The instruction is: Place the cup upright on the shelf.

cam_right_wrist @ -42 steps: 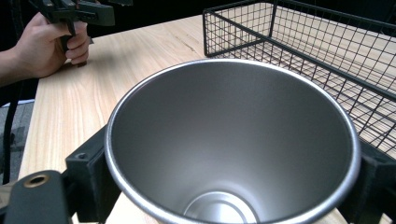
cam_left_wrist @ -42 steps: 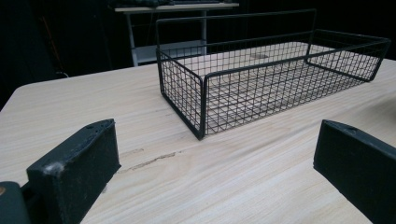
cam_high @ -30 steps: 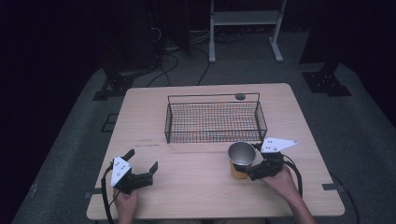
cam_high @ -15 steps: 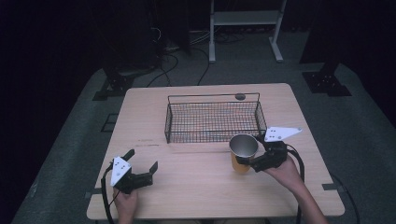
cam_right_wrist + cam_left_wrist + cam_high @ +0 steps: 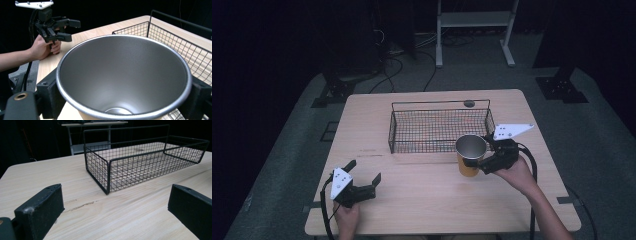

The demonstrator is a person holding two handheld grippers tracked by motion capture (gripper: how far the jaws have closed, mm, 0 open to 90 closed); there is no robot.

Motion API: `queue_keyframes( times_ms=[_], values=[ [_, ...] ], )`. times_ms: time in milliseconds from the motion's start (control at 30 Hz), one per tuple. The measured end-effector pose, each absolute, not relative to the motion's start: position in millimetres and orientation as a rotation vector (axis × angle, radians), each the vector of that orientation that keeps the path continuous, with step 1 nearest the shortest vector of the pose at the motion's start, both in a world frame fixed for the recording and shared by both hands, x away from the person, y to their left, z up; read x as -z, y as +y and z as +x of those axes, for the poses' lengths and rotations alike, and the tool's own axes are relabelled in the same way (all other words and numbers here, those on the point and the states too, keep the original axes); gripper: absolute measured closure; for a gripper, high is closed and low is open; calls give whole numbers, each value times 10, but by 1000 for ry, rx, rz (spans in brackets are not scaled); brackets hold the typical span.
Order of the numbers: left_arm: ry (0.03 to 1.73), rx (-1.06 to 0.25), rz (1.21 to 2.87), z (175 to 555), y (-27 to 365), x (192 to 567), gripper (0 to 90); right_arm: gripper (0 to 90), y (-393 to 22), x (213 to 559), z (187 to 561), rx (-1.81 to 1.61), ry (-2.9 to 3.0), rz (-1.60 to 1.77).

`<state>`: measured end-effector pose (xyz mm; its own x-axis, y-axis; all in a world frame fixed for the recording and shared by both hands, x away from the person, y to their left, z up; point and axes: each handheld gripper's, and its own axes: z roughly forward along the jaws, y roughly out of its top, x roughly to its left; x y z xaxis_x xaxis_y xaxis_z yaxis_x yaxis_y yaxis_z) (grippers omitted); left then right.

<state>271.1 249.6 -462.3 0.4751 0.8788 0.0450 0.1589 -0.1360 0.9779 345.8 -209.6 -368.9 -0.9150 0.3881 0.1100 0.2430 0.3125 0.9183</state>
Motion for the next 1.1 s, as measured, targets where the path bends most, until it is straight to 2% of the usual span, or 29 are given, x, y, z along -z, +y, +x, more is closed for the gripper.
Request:
queue_keyframes(
  times_ms=[1100],
  values=[
    [915, -803, 1610, 2712, 2491, 4624, 0, 121, -1892, 3193, 4033, -1694, 2481, 588]
  ],
)
